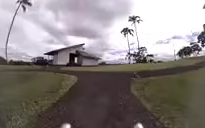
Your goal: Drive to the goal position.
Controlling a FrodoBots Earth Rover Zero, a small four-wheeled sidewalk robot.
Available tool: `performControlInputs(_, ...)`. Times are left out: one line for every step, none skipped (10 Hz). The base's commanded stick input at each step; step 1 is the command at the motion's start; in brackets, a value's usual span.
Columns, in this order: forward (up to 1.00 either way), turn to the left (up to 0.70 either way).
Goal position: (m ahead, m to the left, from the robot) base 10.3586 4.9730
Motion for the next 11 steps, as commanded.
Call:
performControlInputs(0.70,0.35)
performControlInputs(0.70,0.22)
performControlInputs(0.70,0.00)
performControlInputs(0.70,0.00)
performControlInputs(0.70,0.03)
performControlInputs(0.70,0.01)
performControlInputs(0.70,0.02)
performControlInputs(0.70,0.04)
performControlInputs(0.70,0.00)
performControlInputs(0.70,0.00)
performControlInputs(0.70,0.00)
